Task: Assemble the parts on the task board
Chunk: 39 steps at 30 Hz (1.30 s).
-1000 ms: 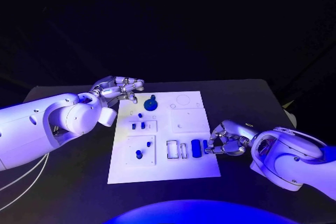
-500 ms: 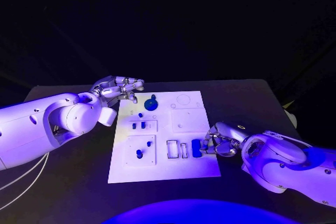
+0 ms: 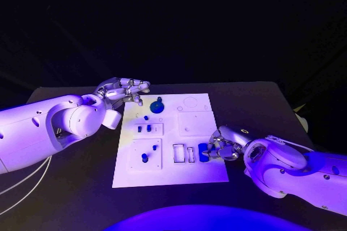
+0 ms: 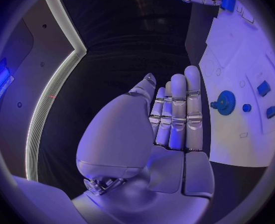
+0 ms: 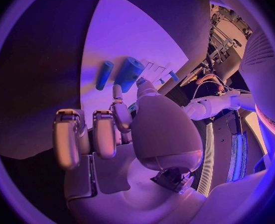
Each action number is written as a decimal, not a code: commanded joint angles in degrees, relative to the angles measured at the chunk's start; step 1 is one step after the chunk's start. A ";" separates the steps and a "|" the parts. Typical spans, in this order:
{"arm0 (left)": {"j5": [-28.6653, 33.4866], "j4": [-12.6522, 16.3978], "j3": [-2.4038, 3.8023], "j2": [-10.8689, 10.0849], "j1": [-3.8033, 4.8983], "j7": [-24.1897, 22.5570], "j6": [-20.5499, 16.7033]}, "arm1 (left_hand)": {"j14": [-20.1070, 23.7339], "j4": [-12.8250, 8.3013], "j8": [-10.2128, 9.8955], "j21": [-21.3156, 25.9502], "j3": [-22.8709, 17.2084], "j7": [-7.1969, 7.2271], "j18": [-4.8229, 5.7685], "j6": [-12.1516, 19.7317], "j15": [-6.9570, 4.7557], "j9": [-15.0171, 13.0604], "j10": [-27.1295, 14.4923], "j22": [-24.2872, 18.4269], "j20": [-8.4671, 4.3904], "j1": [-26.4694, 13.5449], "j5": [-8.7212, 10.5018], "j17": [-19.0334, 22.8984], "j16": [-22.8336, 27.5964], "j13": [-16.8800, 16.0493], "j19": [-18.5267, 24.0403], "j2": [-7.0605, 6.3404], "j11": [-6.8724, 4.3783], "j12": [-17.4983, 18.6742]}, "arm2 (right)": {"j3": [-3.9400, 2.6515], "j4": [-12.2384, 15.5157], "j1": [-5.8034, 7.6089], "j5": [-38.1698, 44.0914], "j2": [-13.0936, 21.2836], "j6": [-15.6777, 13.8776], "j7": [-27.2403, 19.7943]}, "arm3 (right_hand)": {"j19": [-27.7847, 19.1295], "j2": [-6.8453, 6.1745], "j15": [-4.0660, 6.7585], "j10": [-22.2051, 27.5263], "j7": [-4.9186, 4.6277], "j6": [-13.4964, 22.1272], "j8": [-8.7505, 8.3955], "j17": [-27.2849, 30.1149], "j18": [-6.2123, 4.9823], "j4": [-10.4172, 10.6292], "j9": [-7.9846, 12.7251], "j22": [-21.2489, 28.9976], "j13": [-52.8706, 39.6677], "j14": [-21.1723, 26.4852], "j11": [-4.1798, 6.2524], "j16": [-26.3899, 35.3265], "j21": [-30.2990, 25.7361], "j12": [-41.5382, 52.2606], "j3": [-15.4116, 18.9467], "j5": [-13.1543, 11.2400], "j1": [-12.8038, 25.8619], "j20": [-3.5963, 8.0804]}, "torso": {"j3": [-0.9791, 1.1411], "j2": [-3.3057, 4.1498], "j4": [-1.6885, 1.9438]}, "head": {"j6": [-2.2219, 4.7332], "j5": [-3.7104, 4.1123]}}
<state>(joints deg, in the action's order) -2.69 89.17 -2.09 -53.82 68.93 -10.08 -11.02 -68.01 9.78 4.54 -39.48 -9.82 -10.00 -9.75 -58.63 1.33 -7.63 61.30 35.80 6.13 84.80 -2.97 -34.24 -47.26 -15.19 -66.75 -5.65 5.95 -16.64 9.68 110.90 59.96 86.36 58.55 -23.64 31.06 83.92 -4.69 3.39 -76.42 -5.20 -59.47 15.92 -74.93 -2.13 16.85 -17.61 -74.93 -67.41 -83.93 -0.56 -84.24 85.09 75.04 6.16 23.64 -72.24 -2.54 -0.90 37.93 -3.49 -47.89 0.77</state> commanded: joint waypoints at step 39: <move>-0.11 0.64 0.03 -0.93 0.01 -0.21 1.13 | 0.59 -0.16 0.42 0.27 0.33 0.12 -0.74 0.44 0.04 -0.04 -0.51 -0.12 0.06 0.15 0.18 0.14 -0.22 -0.12 -0.22 0.56 -0.14 -0.48 | -0.17 -0.94 -1.83 1.67 -2.38 -3.61 1.67 | 4.75 1.54 0.35 -1.15 0.86 -1.46 0.35 -7.48 1.31 -0.72 -1.48 -13.34 -2.30 -4.51 0.52 -1.10 1.46 0.44 0.95 3.94 -2.64 0.03 | 0.01 -0.04 -0.06 | -0.26 -1.16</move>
<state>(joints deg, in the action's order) -2.69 89.65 -2.10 -54.78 68.92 -10.00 -10.83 -67.80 9.78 4.77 -39.48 -9.82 -10.00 -9.75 -58.63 1.55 -7.63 61.09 35.73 6.14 84.80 -2.97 -34.20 -47.26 -15.24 -66.76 -5.65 5.73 -16.98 9.57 109.33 58.20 87.15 56.03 -24.08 32.18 83.91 -3.41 3.39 -77.32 -4.30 -60.45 15.80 -74.90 -1.23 16.43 -18.65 -74.92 -69.61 -83.92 0.00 -85.13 86.44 75.20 7.01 27.30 -74.16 -2.55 -0.93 37.90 -3.53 -48.21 -0.31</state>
